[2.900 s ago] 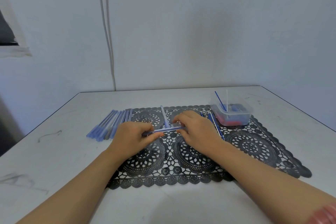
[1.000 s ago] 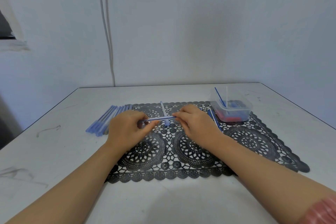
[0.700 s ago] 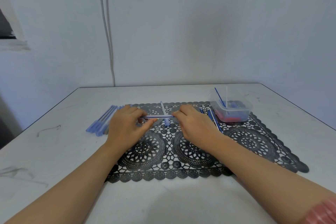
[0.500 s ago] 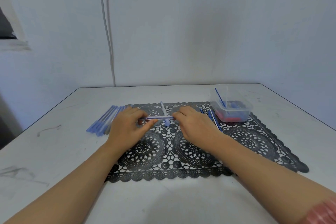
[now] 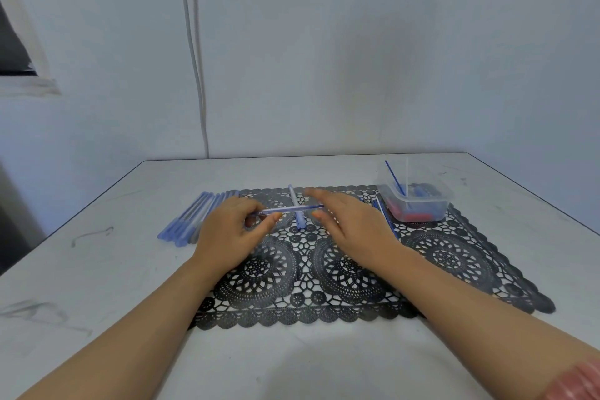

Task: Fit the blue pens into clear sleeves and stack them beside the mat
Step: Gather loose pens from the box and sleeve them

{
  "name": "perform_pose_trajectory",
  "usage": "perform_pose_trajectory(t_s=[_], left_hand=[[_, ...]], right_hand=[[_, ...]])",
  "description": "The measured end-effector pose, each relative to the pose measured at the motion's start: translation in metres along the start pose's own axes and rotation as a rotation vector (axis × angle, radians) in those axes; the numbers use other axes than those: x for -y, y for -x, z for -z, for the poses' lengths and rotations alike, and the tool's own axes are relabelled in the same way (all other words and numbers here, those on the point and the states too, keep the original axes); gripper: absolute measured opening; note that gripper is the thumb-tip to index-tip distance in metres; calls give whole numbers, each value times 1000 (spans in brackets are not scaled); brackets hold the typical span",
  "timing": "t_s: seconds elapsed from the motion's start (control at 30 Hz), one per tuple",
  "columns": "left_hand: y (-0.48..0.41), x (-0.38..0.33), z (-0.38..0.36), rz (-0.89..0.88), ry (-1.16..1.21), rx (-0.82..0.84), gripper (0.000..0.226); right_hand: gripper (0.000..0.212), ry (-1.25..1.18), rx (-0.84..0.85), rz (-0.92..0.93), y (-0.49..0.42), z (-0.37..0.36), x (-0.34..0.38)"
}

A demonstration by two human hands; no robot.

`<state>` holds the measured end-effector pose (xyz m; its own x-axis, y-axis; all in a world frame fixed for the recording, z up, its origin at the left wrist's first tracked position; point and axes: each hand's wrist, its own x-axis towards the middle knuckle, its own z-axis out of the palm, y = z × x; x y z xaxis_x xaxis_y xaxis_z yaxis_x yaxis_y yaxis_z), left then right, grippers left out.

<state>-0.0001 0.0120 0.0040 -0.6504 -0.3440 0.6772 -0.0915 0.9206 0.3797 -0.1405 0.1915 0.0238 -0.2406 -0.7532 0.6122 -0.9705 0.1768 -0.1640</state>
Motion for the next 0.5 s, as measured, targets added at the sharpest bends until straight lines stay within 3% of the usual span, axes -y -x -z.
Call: perform_pose_trajectory(t_s=[0.17, 0.3, 0.5], left_hand=[[-1, 5, 0, 63, -58, -39, 47], [-2, 5, 0, 71, -47, -53, 48], [-1, 4, 0, 51, -45, -53, 50]], right_hand=[[47, -241, -77, -157, 3, 1, -2], [71, -249, -85, -293, -2, -4, -14], [28, -221, 19, -372, -6, -4, -19]])
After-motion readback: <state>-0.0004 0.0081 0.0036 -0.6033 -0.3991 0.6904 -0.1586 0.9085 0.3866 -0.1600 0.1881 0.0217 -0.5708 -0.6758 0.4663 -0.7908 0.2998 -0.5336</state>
